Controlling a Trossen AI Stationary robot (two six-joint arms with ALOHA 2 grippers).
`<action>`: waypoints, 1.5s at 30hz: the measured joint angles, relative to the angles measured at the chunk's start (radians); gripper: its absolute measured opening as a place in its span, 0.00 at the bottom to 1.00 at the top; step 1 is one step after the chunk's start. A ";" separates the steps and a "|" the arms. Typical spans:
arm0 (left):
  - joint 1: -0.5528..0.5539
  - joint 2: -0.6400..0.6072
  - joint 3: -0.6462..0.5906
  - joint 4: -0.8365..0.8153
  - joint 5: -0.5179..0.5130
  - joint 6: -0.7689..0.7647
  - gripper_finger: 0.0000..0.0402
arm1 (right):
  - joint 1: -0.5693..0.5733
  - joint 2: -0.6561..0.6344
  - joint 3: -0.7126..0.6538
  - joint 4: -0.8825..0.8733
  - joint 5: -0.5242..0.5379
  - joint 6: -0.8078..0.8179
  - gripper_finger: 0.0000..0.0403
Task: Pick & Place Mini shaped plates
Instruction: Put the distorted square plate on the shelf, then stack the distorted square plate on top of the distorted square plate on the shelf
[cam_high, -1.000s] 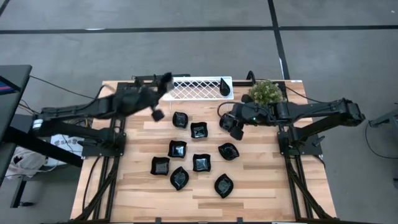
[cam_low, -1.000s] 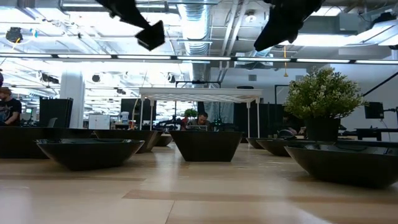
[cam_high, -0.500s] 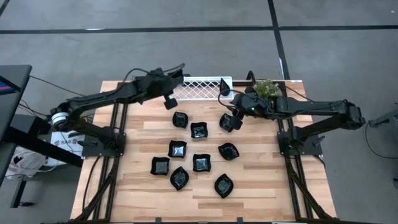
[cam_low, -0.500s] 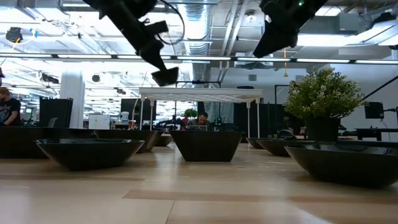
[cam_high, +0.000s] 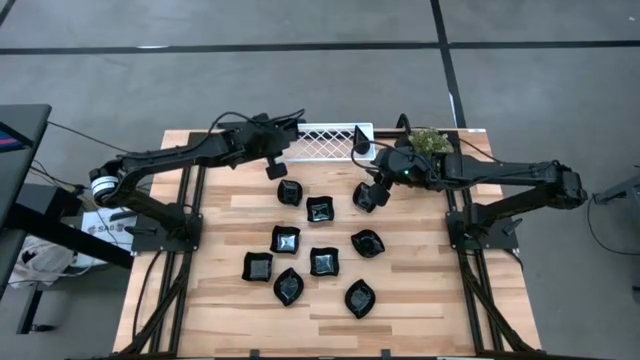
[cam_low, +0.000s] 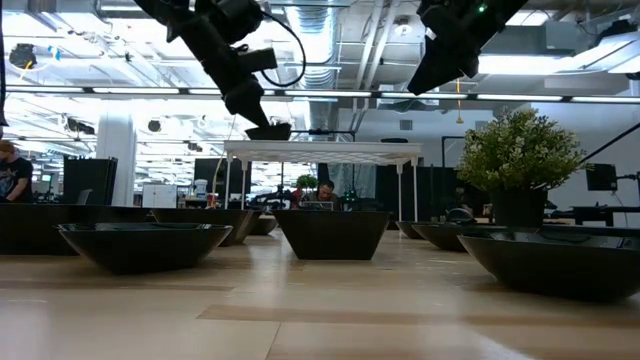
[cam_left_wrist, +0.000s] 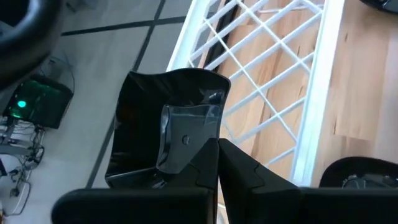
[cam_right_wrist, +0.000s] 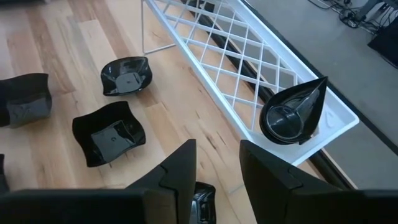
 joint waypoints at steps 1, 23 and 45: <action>0.000 0.000 0.000 -0.008 0.000 0.000 0.02 | 0.000 0.000 0.000 0.000 0.000 0.000 0.29; -0.003 -0.073 -0.032 -0.035 0.044 -0.065 0.30 | 0.001 0.000 0.000 0.000 -0.004 0.003 0.29; -0.192 -0.327 -0.062 -0.432 0.407 -0.373 0.34 | 0.034 0.000 0.000 0.079 -0.029 0.030 0.29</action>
